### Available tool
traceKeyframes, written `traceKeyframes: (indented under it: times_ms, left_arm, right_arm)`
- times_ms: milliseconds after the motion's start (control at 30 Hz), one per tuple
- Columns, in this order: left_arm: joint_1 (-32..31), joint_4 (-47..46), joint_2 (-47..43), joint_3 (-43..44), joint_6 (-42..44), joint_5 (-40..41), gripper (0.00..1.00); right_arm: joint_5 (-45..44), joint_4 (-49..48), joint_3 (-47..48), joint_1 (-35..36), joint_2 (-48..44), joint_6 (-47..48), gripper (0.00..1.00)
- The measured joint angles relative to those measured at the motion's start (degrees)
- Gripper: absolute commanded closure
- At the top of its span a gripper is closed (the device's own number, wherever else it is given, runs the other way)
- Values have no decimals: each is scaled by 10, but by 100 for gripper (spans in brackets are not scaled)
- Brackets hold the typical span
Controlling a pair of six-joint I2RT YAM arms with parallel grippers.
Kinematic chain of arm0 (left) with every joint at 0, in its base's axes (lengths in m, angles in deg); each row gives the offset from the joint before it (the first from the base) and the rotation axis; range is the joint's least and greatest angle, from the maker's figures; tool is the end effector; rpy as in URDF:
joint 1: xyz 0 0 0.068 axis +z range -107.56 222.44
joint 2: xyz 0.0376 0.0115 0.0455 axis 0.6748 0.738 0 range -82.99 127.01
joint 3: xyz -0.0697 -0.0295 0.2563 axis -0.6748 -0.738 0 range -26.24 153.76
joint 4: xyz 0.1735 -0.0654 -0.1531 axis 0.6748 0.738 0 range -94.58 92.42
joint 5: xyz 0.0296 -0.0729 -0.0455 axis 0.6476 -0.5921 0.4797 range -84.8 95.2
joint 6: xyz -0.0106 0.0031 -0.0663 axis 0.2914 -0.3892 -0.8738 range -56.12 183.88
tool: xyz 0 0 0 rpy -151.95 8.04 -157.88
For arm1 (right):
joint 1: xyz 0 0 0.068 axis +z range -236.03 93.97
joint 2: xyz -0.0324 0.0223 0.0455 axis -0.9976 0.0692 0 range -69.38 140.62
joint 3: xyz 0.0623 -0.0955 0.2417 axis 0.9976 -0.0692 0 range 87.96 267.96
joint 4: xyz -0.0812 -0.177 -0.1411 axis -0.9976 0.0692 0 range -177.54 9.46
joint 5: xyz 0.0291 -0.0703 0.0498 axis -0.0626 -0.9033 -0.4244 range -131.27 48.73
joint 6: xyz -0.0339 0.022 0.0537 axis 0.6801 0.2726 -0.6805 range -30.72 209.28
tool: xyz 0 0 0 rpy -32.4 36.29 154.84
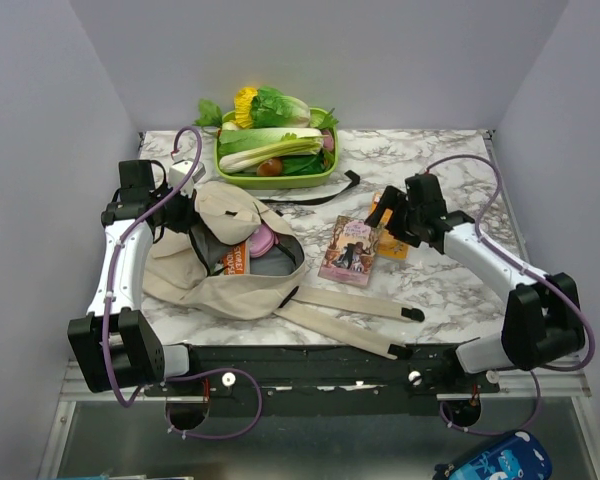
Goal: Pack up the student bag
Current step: Pick up the book from the center of the board.
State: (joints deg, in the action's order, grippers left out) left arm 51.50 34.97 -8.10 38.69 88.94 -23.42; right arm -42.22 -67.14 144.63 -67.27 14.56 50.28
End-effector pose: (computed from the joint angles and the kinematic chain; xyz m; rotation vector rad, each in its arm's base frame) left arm 0.2615 0.0157 0.2914 0.5372 2.2594 -0.3135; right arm 0.2881 0.0969 0.2274 0.4384 2.4118 0.4404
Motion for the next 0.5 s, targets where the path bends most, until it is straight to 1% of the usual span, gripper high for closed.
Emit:
traceKeyframes:
  times_ms: [100, 233, 300, 333, 500]
  left_arm:
    - [0, 0, 0, 0, 0, 0, 100]
    - [0, 0, 0, 0, 0, 0, 100]
    - [0, 0, 0, 0, 0, 0, 100]
    - [0, 0, 0, 0, 0, 0, 100]
    - [0, 2, 0, 1, -2, -3, 100]
  right_arm:
    - [23, -21, -49, 4, -36, -19, 0]
    - [47, -28, -115, 19, -32, -46, 0]
    - [60, -34, -134, 24, -22, -58, 2]
    - [67, -43, -143, 25, -17, -64, 6]
    - [86, -89, -163, 27, -5, -92, 11]
